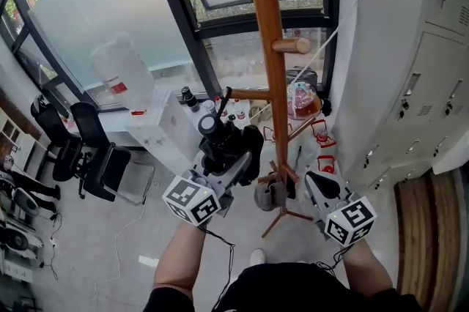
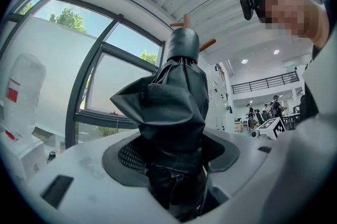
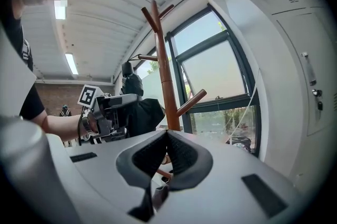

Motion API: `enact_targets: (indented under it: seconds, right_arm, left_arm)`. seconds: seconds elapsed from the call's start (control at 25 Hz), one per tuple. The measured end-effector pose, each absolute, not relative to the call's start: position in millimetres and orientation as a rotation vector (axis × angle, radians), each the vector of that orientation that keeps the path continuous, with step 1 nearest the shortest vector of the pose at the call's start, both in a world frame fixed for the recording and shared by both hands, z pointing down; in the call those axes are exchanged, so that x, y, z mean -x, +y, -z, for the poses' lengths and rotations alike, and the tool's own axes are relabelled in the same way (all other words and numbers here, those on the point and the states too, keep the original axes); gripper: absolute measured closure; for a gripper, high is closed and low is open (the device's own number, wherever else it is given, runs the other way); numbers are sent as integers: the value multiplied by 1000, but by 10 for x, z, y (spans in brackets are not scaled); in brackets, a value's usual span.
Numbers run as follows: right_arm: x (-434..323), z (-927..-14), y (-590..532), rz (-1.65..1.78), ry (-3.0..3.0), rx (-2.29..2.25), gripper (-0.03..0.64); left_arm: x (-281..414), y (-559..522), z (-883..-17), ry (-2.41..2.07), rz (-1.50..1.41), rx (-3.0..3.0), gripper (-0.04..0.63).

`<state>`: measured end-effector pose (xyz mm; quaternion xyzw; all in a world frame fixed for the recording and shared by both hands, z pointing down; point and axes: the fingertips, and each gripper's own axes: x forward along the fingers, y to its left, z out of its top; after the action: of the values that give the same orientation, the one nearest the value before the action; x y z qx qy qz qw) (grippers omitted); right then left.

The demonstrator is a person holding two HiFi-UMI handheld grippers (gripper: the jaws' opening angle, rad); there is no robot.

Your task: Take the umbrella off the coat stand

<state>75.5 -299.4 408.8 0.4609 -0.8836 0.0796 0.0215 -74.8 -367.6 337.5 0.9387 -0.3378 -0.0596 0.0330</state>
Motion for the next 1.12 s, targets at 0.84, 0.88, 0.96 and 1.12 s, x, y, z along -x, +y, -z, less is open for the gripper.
enact_targets:
  seconds: [0.84, 0.88, 0.96, 1.12]
  right_arm:
    - [-926, -4107, -2813, -259, -2822, -1234, 563]
    - [-921, -4101, -2790, -256, -2828, -1221, 563]
    - [-914, -4089, -2735, -250, -2839, -1194, 563]
    - [-887, -4100, -2590, -242, -2859, -1123, 563]
  left_arm:
    - [880, -3411, -3254, -1375, 301, -2707, 333]
    - [883, -3363, -3269, -1387, 291, -2704, 333]
    - [890, -3249, -3301, -1412, 274, -2691, 333]
    - [919, -2961, -3396, -1478, 236, -2657, 333]
